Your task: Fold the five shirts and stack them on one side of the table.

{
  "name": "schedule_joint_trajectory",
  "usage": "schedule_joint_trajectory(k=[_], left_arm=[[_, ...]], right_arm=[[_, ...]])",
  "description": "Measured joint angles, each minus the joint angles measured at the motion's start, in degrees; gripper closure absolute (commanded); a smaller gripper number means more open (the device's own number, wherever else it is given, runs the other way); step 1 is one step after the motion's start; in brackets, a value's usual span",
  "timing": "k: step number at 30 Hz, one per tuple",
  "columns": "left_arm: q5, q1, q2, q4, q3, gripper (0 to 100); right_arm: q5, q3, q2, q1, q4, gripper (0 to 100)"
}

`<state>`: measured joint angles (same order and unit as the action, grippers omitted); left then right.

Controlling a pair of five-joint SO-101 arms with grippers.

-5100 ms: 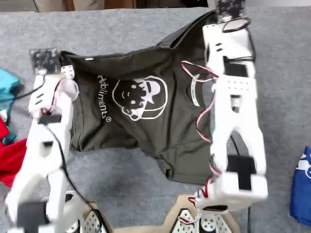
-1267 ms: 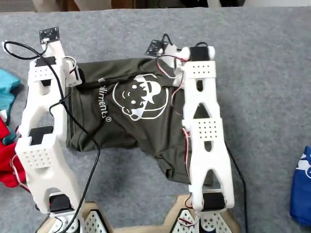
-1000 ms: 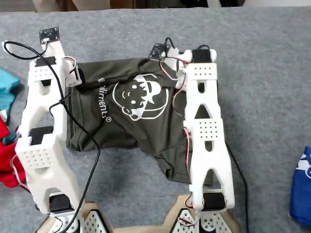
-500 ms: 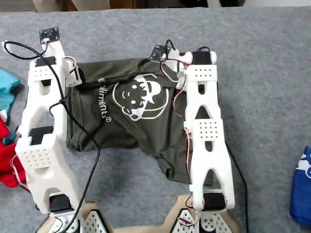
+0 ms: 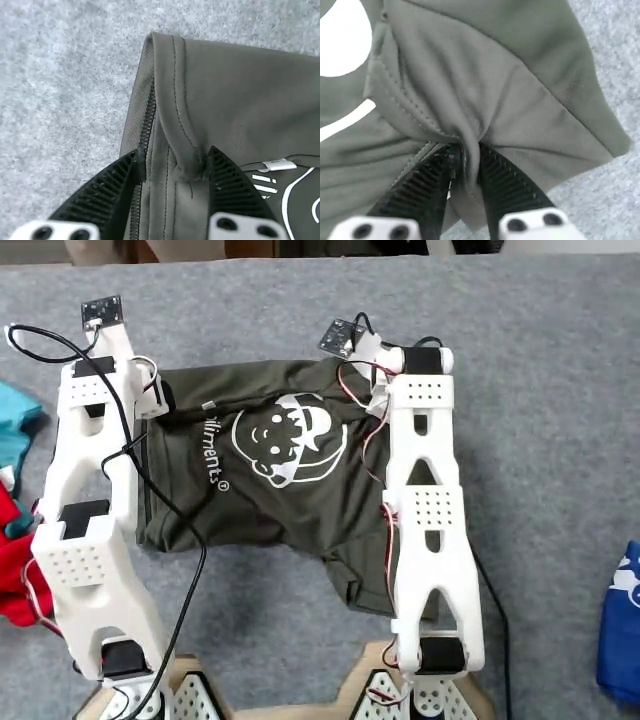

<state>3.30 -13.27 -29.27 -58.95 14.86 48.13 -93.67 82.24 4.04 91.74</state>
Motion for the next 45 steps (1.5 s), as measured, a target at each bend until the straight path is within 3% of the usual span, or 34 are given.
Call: schedule_joint_trajectory(k=[8, 16, 26, 38, 45], left_arm=[[0.0, 0.0, 0.0, 0.0, 0.0, 80], [0.0, 0.0, 0.0, 0.0, 0.0, 80], [0.0, 0.0, 0.0, 0.0, 0.0, 80], [0.0, 0.0, 0.0, 0.0, 0.0, 80], [0.0, 0.0, 0.0, 0.0, 0.0, 80]], right_arm=[[0.6, 0.0, -0.4, 0.0, 2.2, 67.3], [0.6, 0.1, -3.4, -0.1, 4.8, 66.7], [0.6, 0.1, -3.4, -0.2, 4.5, 83.6], [0.4, 0.1, -3.4, -0.2, 4.0, 96.6], [-1.3, 0.1, -3.4, -0.2, 3.3, 97.3]])
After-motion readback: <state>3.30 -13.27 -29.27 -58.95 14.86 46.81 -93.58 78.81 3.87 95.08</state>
